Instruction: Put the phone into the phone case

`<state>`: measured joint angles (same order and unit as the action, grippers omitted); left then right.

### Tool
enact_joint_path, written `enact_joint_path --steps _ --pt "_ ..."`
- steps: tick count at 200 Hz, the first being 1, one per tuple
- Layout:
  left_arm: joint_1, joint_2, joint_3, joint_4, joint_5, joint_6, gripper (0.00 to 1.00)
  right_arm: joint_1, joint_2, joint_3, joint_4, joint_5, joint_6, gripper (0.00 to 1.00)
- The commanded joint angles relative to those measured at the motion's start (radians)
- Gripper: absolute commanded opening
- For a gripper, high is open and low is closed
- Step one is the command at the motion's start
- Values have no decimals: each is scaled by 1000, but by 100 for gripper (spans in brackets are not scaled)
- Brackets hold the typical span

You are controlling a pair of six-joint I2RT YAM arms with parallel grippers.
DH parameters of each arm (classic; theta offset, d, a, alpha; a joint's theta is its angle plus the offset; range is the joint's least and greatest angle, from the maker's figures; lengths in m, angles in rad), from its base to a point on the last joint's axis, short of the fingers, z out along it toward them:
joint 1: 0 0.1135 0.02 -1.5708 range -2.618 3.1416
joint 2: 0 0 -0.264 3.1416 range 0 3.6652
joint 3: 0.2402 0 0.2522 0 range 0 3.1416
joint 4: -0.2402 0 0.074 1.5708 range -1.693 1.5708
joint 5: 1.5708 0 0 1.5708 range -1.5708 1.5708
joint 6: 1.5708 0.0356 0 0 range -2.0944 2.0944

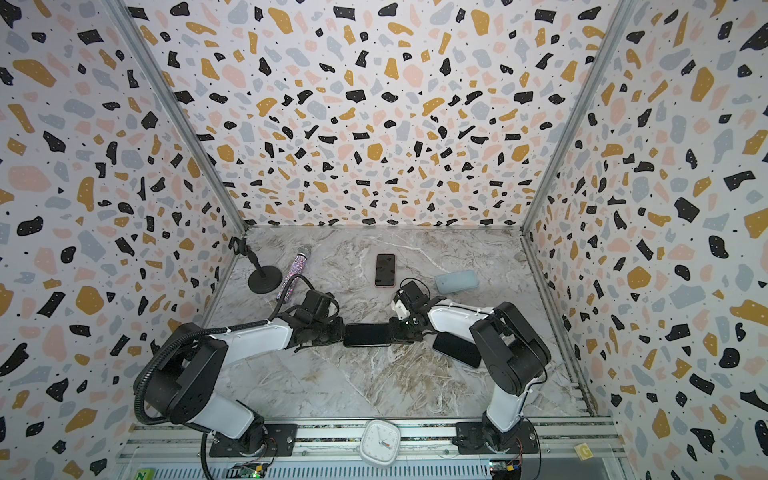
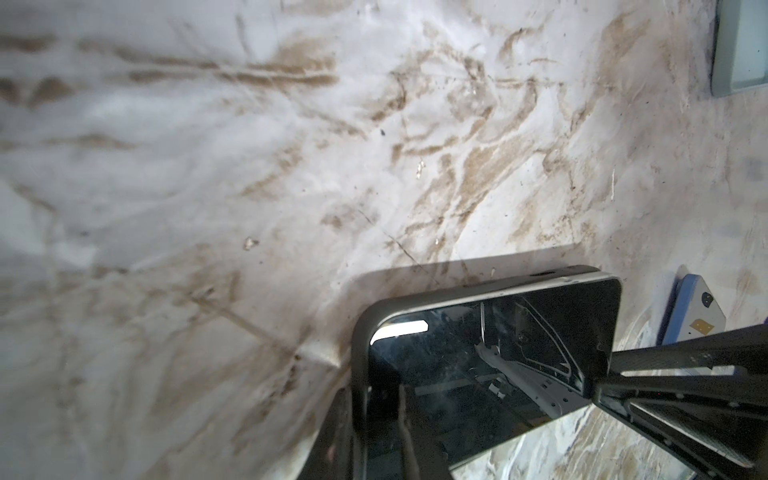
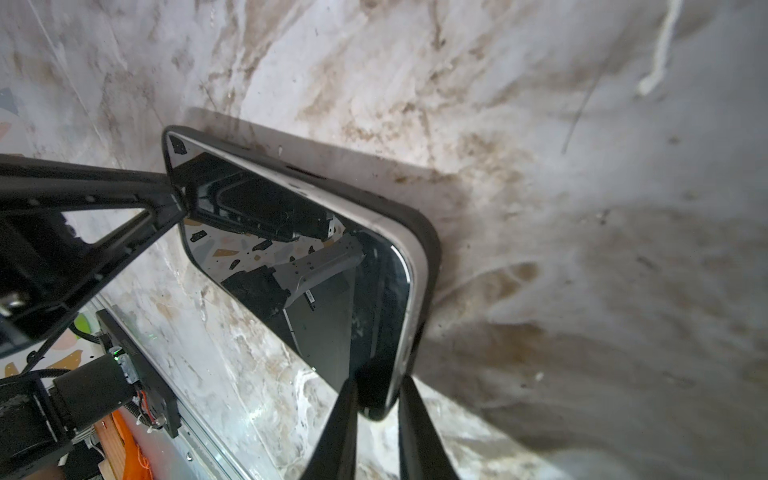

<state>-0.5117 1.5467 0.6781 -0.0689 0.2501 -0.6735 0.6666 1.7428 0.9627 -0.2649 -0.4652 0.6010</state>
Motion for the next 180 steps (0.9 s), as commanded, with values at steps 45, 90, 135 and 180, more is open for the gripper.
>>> enact_joint_path --steps 45,90,135,180 --pt "-58 11 -39 33 26 -34 18 98 60 59 74 -54 14 15" --pt "-80 10 -43 49 26 -49 17 124 88 56 101 -64 28 13" --pt "-87 2 -43 45 19 -47 17 135 79 61 87 -49 25 13" --pt "-50 -44 -20 -47 -40 9 24 66 -49 50 -24 67 -30 28"
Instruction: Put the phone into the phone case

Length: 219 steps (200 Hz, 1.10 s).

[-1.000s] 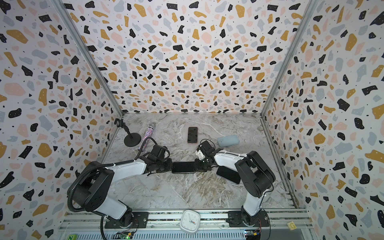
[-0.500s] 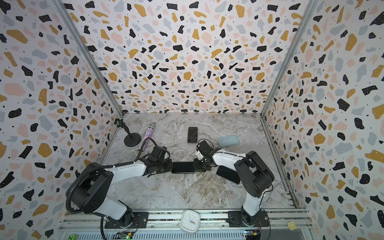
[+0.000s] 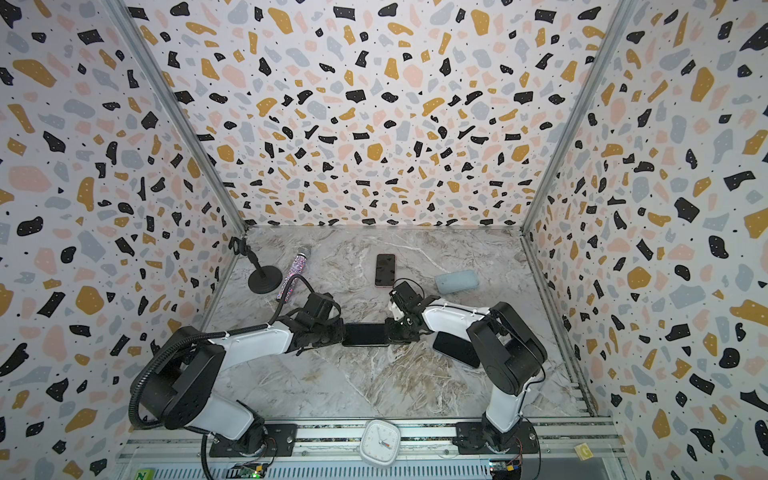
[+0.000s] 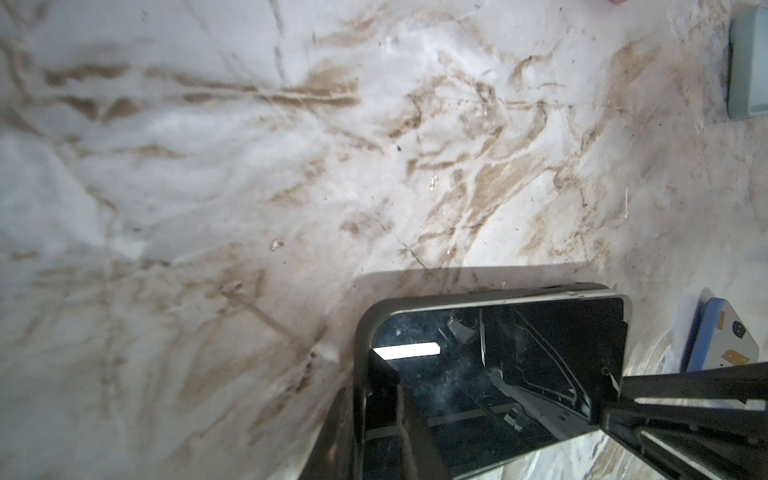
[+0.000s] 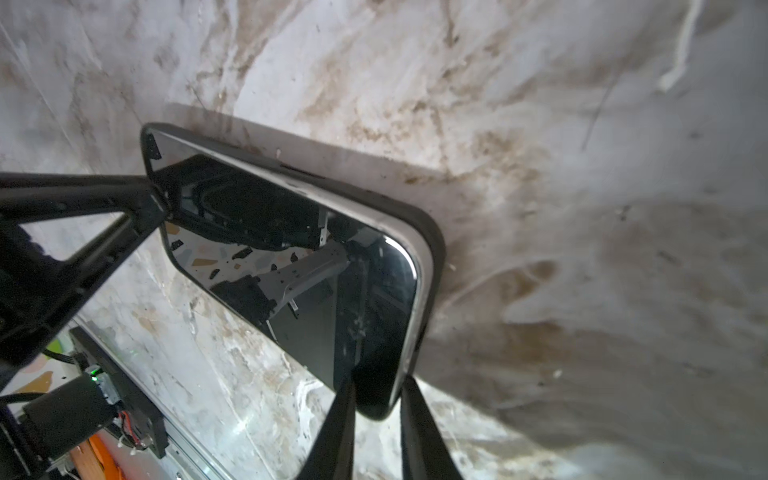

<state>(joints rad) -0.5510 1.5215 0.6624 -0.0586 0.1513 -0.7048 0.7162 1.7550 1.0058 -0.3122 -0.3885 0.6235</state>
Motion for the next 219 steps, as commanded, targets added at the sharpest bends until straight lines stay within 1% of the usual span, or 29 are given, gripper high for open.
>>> enact_joint_path --steps 1,24,44,61,79,90,113,146,195,219 --pt "-9 -22 -4 -59 58 41 25 14 -65 7 20 -7 -54 29" --pt "18 -57 7 -111 29 68 37 -29 -139 8 -17 50 -101 33" --pt "22 -92 13 -143 11 76 45 -41 -176 15 5 70 -156 37" --pt "21 -128 2 -156 12 69 50 -41 -163 31 34 54 -207 39" --pt "13 -177 -28 -152 40 55 53 -41 -108 72 39 21 -275 42" --pt "-3 -209 -43 -155 49 46 55 -41 -71 109 27 4 -323 45" --pt "-50 -280 -86 -133 67 7 56 -47 -18 150 39 -10 -365 55" --pt "-108 -323 -157 -54 94 -55 56 -49 59 198 34 -34 -423 61" --pt "-148 -273 -180 27 128 -74 56 -52 150 211 25 -72 -456 64" --pt "-154 -234 -167 46 140 -73 54 -52 141 180 34 -110 -443 63"
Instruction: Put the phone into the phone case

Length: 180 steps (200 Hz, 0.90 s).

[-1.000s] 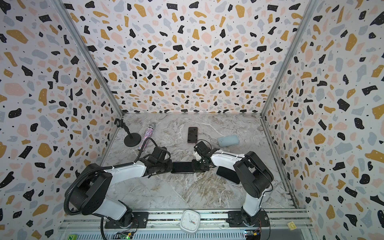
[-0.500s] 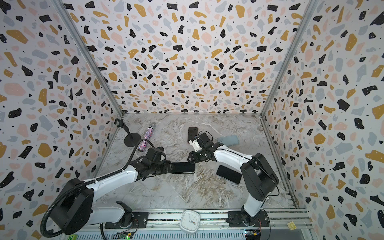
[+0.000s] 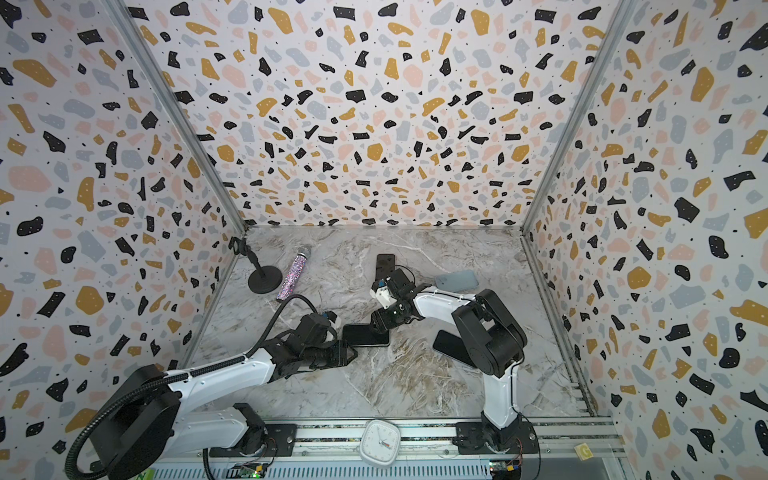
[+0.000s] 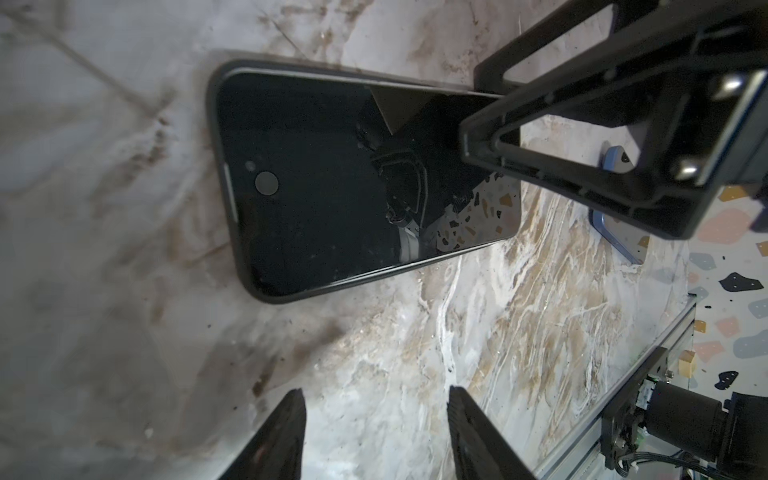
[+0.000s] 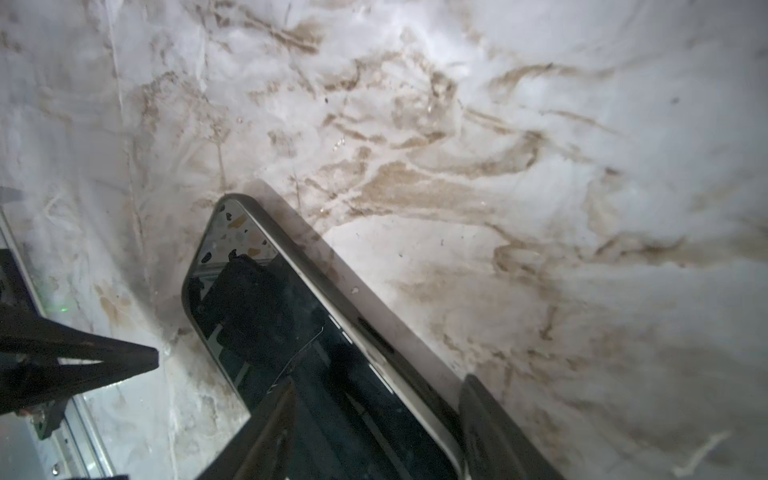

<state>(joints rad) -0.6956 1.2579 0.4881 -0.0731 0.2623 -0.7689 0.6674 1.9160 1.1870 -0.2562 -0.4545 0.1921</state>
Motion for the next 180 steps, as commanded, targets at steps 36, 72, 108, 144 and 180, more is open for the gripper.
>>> enact_joint_path --steps 36,72,108,144,180 --pt "-8 86 42 84 18 -2 47 -1 -76 -60 -17 -56 -8 57" --pt "-8 170 79 124 36 1 38 19 -128 -108 -15 -71 -2 52" --pt "1 221 131 116 35 16 28 51 -163 -160 -8 -94 12 46" --pt "19 252 171 104 36 34 24 80 -195 -219 32 -125 63 43" --pt "32 299 207 105 51 49 23 93 -215 -265 83 -151 119 41"
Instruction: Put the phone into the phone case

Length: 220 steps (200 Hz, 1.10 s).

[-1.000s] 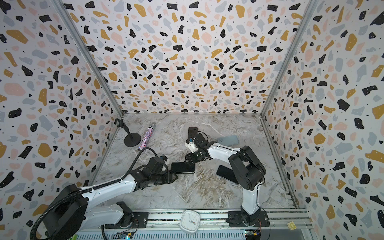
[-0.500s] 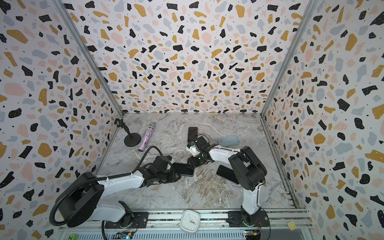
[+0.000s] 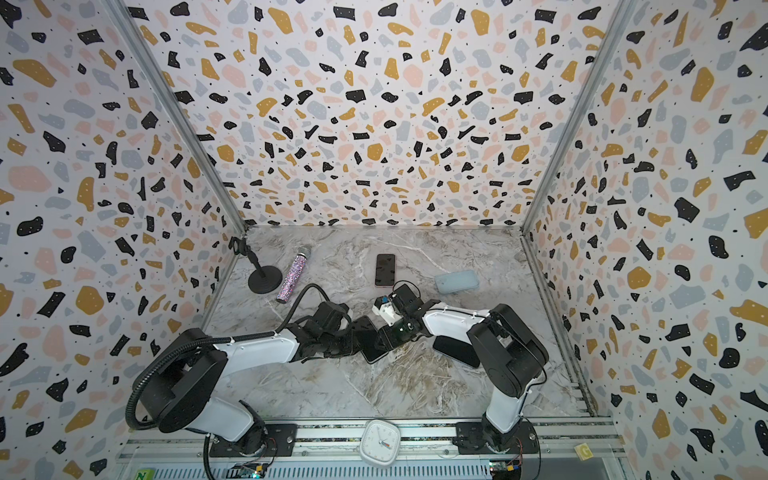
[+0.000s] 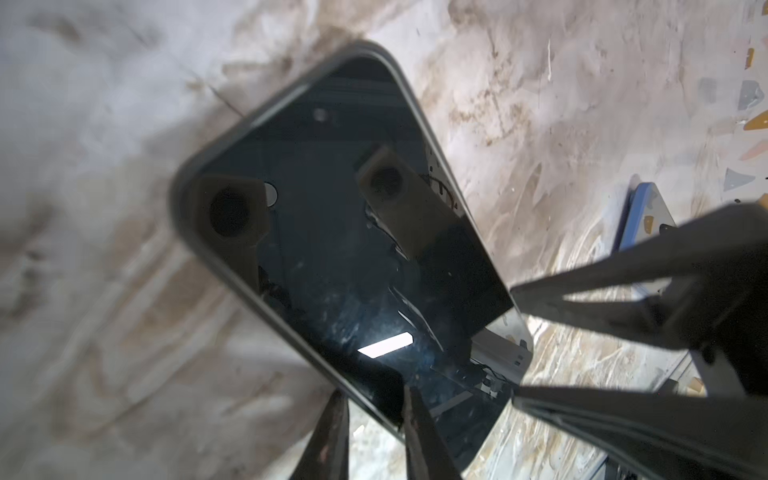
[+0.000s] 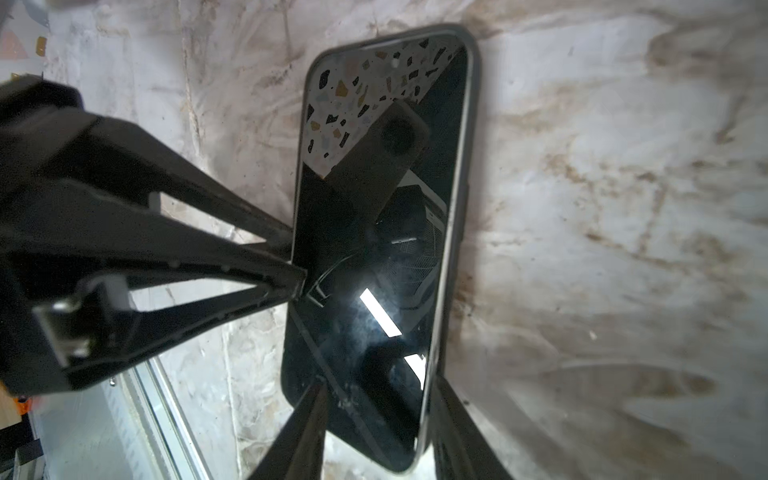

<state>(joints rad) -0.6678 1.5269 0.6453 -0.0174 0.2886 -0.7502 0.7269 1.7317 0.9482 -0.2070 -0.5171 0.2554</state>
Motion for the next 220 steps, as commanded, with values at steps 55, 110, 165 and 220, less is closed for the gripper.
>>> enact_joint_path --steps 55,110,165,220 --pt "12 29 74 -18 28 46 22 45 -73 -70 70 -75 175 39" --pt "10 -66 66 -228 64 38 24 19 -153 -117 80 -19 278 42" --pt "-7 -135 26 -248 80 -33 21 5 -188 -176 175 -9 343 43" --pt "-44 -127 17 -273 29 -70 21 16 -177 -167 158 16 334 44"
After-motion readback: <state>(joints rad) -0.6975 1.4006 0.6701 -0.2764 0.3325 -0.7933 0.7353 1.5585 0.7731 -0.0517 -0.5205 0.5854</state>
